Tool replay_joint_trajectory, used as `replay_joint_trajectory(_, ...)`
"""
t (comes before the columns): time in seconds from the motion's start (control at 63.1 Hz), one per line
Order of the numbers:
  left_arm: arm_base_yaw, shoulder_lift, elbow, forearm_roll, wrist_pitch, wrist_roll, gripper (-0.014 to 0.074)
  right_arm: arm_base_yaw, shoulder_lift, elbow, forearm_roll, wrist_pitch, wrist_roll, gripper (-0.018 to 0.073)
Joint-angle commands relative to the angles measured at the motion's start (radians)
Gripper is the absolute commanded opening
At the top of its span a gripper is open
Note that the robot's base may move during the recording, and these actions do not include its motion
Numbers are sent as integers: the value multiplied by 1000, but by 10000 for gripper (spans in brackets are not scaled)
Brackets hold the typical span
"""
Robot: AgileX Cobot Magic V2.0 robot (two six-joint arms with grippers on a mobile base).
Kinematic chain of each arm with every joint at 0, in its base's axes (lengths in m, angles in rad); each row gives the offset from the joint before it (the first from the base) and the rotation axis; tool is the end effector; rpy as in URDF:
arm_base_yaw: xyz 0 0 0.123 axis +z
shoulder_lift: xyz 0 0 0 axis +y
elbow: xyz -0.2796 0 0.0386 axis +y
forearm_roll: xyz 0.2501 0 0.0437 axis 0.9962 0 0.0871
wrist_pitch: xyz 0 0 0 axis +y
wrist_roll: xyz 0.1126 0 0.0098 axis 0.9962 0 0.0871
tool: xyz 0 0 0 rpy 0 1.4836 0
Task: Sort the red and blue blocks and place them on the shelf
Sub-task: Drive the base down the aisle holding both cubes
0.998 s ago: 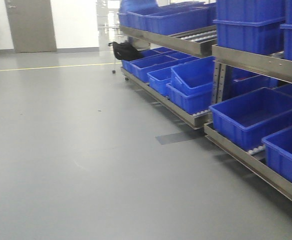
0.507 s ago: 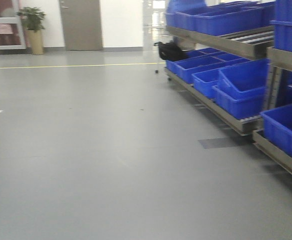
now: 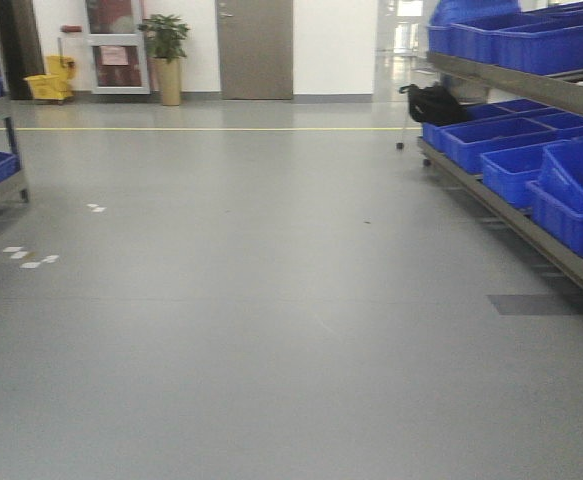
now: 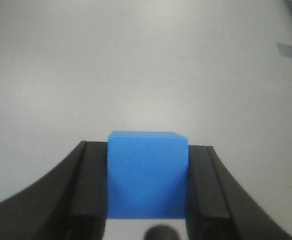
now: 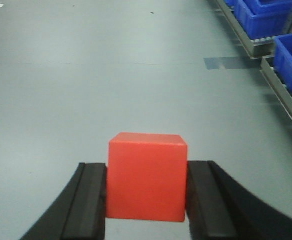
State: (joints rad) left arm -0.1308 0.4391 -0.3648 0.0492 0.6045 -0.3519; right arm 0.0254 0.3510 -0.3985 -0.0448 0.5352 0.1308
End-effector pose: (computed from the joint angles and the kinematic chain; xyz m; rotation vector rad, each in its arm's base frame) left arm 0.1093 -0.0112 0.2388 -0.2118 2.1598 -0.2242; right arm 0.1026 0.0000 0.2669 0.0808 1.9695 0.0543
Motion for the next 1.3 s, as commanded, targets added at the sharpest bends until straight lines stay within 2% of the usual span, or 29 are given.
replay_joint_trajectory(0.0,0,4,-31,2,-80,-8,125,-5,5,-29,-13,-80,-2,60)
replay_joint_trajectory(1.283,0,4,-31,2,-80,-8,125,-5,5,-29,-13,-80,-2,60)
